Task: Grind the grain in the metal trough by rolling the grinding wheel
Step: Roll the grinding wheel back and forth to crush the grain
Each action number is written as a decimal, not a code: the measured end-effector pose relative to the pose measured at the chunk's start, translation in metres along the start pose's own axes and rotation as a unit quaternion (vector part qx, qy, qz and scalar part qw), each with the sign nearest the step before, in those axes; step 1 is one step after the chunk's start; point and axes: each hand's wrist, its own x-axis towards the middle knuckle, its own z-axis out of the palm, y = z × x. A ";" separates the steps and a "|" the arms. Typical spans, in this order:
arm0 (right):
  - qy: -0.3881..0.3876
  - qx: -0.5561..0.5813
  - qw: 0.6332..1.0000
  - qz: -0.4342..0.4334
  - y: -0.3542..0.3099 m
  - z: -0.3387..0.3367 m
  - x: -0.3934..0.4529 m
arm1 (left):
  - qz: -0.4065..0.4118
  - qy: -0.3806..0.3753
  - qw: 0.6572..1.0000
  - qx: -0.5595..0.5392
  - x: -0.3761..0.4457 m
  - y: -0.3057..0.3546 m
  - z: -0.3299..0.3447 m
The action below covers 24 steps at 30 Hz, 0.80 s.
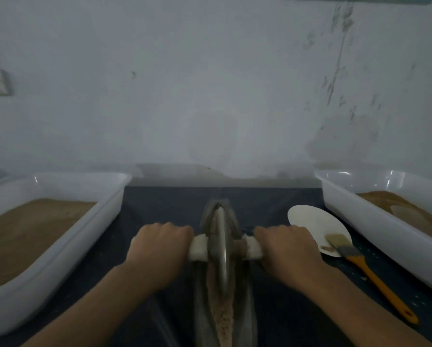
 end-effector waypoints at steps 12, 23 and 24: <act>0.000 -0.035 0.999 0.003 -0.003 -0.002 0.002 | -0.021 0.043 0.999 0.010 0.000 0.000 0.012; 0.021 -0.019 1.000 -0.011 0.002 0.004 0.014 | -0.002 0.048 0.999 0.002 0.010 -0.005 0.019; 0.030 -0.023 0.999 -0.027 -0.001 -0.002 0.003 | 0.005 0.034 0.999 -0.010 0.000 -0.006 0.016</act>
